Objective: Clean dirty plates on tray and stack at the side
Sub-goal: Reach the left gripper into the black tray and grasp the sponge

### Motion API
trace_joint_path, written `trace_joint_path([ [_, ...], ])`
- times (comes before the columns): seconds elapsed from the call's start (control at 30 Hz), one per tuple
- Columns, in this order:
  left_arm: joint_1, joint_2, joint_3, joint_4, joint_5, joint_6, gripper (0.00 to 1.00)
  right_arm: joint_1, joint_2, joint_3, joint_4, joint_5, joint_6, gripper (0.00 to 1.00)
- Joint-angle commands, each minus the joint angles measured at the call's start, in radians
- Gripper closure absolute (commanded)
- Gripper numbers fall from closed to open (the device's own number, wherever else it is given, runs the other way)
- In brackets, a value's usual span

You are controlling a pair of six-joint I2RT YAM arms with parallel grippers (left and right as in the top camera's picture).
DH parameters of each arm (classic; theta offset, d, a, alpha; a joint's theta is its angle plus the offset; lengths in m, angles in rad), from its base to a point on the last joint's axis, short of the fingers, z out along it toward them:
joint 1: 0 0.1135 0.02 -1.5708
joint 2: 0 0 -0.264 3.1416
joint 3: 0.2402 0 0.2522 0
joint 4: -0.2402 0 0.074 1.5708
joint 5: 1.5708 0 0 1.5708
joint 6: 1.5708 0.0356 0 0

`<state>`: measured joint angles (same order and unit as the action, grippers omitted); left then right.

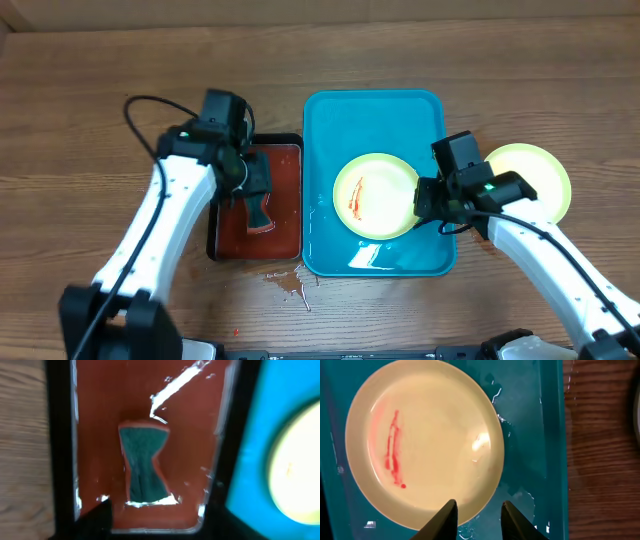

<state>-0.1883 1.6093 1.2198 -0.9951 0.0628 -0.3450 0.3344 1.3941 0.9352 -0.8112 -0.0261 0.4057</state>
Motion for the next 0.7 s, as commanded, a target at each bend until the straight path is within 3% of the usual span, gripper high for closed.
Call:
trace_joint_path([
  [0.0,-0.003,0.093,-0.053,0.05,-0.018,-0.022,0.54,-0.001,-0.013,0.025,0.0,-0.006,-0.021,0.69],
  [0.17,-0.003,0.255,-0.058,0.1,0.034,-0.022,0.79,-0.001,-0.012,0.025,-0.011,-0.006,-0.02,0.69],
  [0.33,-0.003,0.331,-0.058,0.117,0.047,-0.029,0.96,-0.001,-0.012,0.025,-0.03,-0.013,-0.021,0.69],
  [0.43,-0.003,0.325,-0.055,0.11,0.046,-0.029,0.96,-0.003,-0.012,0.025,-0.033,0.015,-0.016,0.69],
  [0.53,-0.003,0.304,-0.038,0.082,0.045,-0.028,0.96,-0.02,-0.012,0.025,-0.047,0.162,0.061,0.69],
  [0.67,-0.002,0.251,0.008,0.032,0.034,-0.011,0.96,-0.075,-0.012,0.025,-0.055,0.215,0.133,0.62],
])
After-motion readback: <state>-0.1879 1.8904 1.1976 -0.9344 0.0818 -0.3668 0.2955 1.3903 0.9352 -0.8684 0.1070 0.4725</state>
